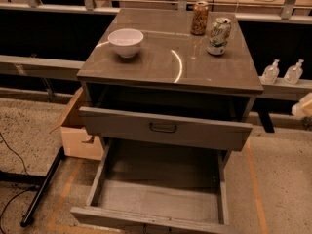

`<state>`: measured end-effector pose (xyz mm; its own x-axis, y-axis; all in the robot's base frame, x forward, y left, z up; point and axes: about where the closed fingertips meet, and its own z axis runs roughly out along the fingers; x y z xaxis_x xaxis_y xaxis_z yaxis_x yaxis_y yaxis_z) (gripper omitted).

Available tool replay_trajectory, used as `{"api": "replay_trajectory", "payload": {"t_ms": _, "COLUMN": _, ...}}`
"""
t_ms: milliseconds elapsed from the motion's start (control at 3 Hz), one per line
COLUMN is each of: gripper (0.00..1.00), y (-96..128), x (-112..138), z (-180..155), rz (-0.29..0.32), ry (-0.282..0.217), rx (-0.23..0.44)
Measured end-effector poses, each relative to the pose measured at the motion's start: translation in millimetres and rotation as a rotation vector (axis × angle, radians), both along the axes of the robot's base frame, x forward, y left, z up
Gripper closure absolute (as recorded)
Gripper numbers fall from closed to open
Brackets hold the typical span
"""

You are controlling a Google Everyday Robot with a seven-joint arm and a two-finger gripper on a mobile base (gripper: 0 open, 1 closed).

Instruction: Place 7up can into middle drawer

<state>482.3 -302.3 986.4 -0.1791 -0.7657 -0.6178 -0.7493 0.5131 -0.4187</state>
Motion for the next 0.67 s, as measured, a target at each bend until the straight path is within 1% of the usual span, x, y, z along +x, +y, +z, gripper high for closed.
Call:
{"api": "replay_trajectory", "payload": {"t_ms": 333, "gripper": 0.00, "y": -29, "x": 55, "z": 26, "rz": -0.064, "ry": -0.198, "rx": 0.170}}
{"api": "replay_trajectory", "payload": {"t_ms": 667, "gripper": 0.00, "y": -36, "x": 70, "z": 35, "rz": -0.106, "ry": -0.250, "rx": 0.197}}
